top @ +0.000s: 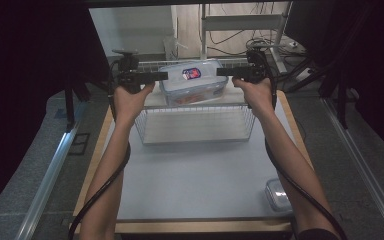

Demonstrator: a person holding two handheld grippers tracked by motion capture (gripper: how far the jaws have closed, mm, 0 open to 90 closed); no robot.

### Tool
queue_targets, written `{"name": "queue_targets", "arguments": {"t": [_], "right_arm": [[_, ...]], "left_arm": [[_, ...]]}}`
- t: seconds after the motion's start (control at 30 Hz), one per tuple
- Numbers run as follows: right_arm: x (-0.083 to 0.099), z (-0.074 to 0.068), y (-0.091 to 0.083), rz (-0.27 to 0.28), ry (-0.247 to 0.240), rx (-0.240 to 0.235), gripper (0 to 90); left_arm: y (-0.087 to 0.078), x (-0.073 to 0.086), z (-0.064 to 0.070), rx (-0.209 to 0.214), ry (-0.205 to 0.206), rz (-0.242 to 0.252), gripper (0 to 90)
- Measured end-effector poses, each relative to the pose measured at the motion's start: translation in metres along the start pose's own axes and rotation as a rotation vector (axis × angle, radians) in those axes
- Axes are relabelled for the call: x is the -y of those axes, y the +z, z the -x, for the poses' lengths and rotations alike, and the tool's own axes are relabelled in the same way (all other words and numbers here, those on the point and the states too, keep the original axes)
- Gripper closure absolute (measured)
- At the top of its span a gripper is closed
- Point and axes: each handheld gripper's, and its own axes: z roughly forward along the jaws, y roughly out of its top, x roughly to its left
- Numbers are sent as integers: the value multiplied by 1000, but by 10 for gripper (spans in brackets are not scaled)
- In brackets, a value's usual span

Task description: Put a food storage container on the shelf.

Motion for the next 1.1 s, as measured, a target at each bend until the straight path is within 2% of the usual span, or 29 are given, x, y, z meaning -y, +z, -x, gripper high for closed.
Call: {"name": "queue_targets", "arguments": {"t": [0.07, 0.13, 0.17, 0.2, 0.23, 0.27, 0.33, 0.37, 0.4, 0.43, 0.47, 0.5, 0.53, 0.57, 0.6, 0.63, 0.73, 0.83, 0.9, 0.97, 1.03, 1.1], "right_arm": [[1, 2, 1, 8, 15, -14, 501], [1, 3, 0, 9, 13, -16, 503], [1, 3, 0, 12, 6, -14, 509], [1, 1, -2, 12, -26, -5, 516], [2, 0, -3, 16, -43, -1, 515], [2, -1, -5, 21, -57, 2, 515], [3, -2, -7, 31, -69, 4, 516], [4, -4, -12, 41, -89, -6, 520], [4, -4, -12, 41, -89, -6, 520], [5, -5, -14, 43, -100, -6, 525], [8, -6, -18, 41, -130, 1, 543], [9, -8, -20, 38, -145, 7, 552], [9, -8, -20, 38, -145, 7, 552], [13, -9, -24, 34, -171, 14, 583], [15, -10, -26, 29, -184, 18, 595], [17, -11, -28, 40, -191, 16, 608], [20, -11, -33, 47, -196, 13, 634], [25, -13, -38, 51, -235, 45, 640], [28, -12, -38, 56, -233, 53, 640], [33, -8, -37, 59, -225, 40, 618], [35, -7, -37, 56, -223, 33, 601], [41, -2, -35, 48, -218, 14, 565]], "left_arm": [[0, 0, 0, 0, 6, 4, 467], [-1, 0, 1, -3, 29, 12, 466], [-3, 1, 3, -12, 41, 25, 464], [-8, 1, 6, -8, 73, 56, 465], [-12, 2, 9, -12, 90, 70, 465], [-12, 2, 9, -12, 90, 70, 465], [-20, 5, 15, -15, 133, 93, 466], [-28, 12, 22, -25, 196, 103, 516], [-28, 12, 22, -25, 196, 103, 546], [-32, 16, 25, -22, 219, 107, 546], [-36, 20, 27, -12, 234, 104, 645], [-39, 26, 29, 2, 239, 103, 685], [-42, 31, 30, 9, 250, 105, 685], [-45, 37, 32, 13, 265, 97, 788], [-46, 44, 34, 17, 279, 92, 830], [-47, 57, 36, 37, 292, 76, 883], [-44, 69, 37, 55, 301, 51, 900], [-36, 80, 38, 67, 312, 29, 900], [-28, 82, 37, 67, 306, 23, 900], [-18, 82, 35, 46, 299, 17, 900], [-16, 82, 34, 33, 297, 19, 900], [-13, 81, 32, 42, 282, 23, 900]]}}
